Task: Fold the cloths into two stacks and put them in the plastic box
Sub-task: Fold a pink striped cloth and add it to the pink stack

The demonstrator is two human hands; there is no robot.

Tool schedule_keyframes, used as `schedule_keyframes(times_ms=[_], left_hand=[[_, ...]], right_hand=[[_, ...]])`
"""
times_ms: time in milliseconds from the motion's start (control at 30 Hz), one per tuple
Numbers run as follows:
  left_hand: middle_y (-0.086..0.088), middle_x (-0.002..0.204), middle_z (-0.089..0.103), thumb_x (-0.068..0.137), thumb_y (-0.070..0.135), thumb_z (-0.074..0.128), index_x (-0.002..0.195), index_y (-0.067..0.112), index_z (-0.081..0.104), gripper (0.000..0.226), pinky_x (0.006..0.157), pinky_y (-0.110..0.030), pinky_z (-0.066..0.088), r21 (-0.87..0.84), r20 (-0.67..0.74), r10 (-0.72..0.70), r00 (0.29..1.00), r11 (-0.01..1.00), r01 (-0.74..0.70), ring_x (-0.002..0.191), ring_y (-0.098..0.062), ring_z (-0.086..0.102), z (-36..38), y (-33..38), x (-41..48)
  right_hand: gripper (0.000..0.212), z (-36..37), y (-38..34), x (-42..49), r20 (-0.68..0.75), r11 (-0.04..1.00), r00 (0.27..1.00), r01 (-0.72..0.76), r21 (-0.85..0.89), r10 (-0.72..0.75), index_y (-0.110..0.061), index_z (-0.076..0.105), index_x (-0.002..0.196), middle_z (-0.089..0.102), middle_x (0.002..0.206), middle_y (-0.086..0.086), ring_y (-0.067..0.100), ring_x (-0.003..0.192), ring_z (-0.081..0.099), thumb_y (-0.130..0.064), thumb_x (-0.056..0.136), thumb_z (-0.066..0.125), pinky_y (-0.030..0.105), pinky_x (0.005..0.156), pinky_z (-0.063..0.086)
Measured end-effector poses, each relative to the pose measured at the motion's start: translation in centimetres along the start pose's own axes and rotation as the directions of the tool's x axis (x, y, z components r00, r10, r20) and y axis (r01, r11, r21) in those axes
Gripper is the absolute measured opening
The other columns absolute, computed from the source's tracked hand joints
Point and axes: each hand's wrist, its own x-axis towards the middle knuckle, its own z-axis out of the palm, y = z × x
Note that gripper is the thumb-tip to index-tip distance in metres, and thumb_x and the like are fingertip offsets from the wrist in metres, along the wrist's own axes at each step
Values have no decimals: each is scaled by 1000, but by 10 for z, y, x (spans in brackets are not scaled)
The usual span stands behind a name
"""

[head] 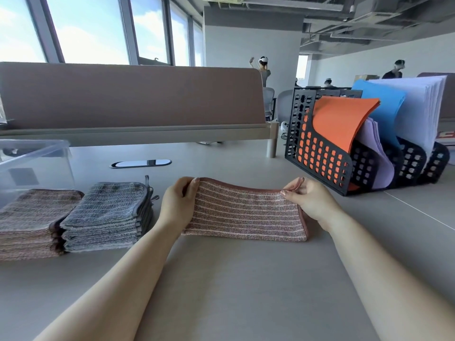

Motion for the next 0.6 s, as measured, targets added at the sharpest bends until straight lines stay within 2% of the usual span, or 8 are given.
schedule_keyframes(times_ms=[67, 133, 200, 367, 500, 600], left_hand=[[6, 78, 60, 99, 29, 44, 98, 19, 58, 18, 61, -24, 43, 4, -49, 30, 998, 1000, -30, 70, -7, 54, -1, 3, -2], [6, 76, 59, 99, 29, 44, 96, 18, 58, 18, 58, -21, 40, 5, -83, 49, 995, 999, -48, 67, -5, 52, -3, 4, -3], [4, 75, 58, 99, 29, 43, 95, 17, 57, 19, 57, -24, 39, -14, -92, 60, 994, 998, -61, 66, -9, 51, -3, 4, -3], [1, 74, 58, 99, 29, 43, 95, 16, 59, 21, 57, -26, 37, -37, -102, 80, 992, 996, -84, 64, -10, 49, -4, 6, -3], [5, 73, 58, 99, 30, 43, 96, 18, 59, 20, 56, -27, 38, -45, -115, 66, 991, 996, -71, 63, -8, 49, -4, 4, -3], [4, 76, 58, 99, 31, 42, 99, 20, 56, 18, 58, -28, 38, -55, -115, 65, 991, 996, -72, 65, -10, 49, -4, 4, -3]], right_hand=[[7, -2, -1, -1, -26, 999, 999, 38, 9, -38, -5, 63, 89, 69, 84, 3, 12, 79, 63, -6, 83, 68, 13, 68, 47], [9, -4, -3, -2, -37, 996, 996, 85, 19, -84, -5, 63, 89, 66, 82, 2, 13, 79, 62, -6, 82, 69, 20, 74, 47], [9, -5, -5, -4, -46, 992, 992, 121, 42, -119, -7, 62, 88, 63, 79, 1, 14, 77, 58, -4, 82, 69, 27, 78, 48], [22, -6, -10, -4, -72, 972, 985, 167, 166, -157, -15, 61, 87, 62, 84, 0, 14, 81, 58, 5, 80, 68, 29, 83, 48], [27, -8, -10, -3, -63, 943, 990, 142, 300, -129, -19, 65, 89, 67, 96, -3, 10, 91, 61, 6, 78, 68, 24, 89, 48], [23, -7, -11, 0, -17, 907, 999, 37, 420, -33, -14, 65, 96, 64, 107, -3, 4, 98, 58, 1, 80, 65, 20, 89, 42]])
